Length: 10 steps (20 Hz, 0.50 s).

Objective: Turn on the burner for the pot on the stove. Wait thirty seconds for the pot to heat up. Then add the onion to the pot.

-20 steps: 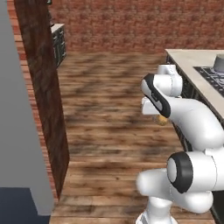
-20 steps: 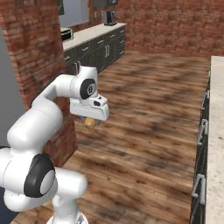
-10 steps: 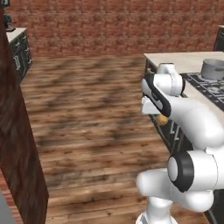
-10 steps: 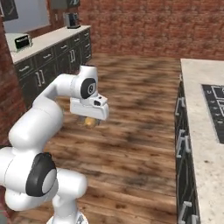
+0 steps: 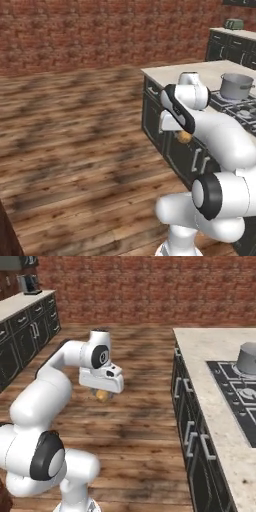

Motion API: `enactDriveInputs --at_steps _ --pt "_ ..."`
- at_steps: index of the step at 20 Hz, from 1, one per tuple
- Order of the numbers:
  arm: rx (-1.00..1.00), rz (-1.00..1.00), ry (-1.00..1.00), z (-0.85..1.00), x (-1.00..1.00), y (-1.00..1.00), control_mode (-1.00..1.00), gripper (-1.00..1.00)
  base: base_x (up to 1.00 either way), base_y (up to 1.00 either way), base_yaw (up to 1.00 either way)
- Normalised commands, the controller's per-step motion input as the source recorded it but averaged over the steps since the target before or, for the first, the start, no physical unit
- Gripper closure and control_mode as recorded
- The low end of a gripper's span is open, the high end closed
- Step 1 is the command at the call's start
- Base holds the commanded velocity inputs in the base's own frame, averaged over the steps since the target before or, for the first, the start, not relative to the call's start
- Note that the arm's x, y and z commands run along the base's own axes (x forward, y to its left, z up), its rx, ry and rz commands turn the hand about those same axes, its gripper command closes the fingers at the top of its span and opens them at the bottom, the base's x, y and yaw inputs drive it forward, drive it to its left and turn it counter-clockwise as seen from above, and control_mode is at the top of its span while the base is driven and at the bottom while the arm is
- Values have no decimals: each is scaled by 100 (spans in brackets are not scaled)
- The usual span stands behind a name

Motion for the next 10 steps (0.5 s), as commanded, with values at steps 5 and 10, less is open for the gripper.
enactDriveInputs --at_steps 5,10 --pt "0 0 0 0 0 0 100 100 100 7 -28" --pt "0 0 0 0 0 0 100 100 100 30 -32"
